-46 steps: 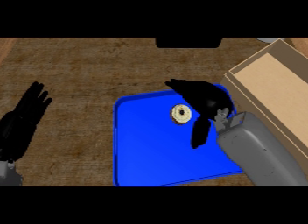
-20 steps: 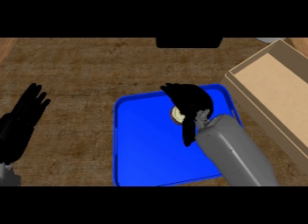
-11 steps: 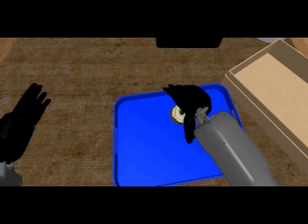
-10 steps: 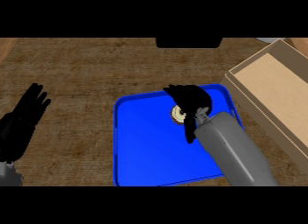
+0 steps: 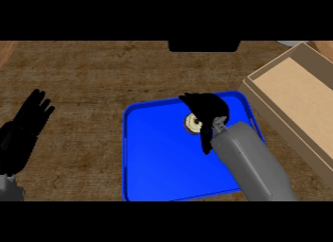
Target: Pick the cupcake from the tray and place it in the cardboard box
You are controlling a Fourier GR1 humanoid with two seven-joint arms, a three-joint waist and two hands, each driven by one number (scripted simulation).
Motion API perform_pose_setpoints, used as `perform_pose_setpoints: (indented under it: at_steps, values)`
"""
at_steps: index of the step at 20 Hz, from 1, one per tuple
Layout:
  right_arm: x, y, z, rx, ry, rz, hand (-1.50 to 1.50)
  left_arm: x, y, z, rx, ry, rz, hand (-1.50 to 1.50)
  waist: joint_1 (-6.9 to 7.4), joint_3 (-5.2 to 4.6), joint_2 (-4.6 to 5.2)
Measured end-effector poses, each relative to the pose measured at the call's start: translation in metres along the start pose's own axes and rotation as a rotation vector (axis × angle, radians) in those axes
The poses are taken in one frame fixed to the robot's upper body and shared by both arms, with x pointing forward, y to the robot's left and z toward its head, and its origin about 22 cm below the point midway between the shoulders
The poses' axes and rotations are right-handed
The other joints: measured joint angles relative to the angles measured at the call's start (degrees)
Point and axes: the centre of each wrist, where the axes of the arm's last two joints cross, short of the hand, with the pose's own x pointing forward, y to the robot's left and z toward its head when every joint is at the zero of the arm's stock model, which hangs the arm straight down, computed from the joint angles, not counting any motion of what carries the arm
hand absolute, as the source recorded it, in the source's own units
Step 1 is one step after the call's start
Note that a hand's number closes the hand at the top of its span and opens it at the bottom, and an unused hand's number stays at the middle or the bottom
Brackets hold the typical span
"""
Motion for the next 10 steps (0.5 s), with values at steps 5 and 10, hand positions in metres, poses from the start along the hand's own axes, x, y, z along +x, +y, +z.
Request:
perform_pose_setpoints:
  at_steps: [5, 10]
  values:
    - [-0.014, 0.005, -0.008, -0.016, -0.018, 0.004, 1.5, -0.001, -0.004, 0.004, -0.006, 0.001, 0.008, 0.0, 0.12, 0.01, 0.02]
    - [-0.004, 0.008, -0.012, -0.061, -0.073, 0.013, 1.5, -0.001, 0.005, 0.007, -0.002, -0.002, 0.002, 0.0, 0.13, -0.01, -0.01]
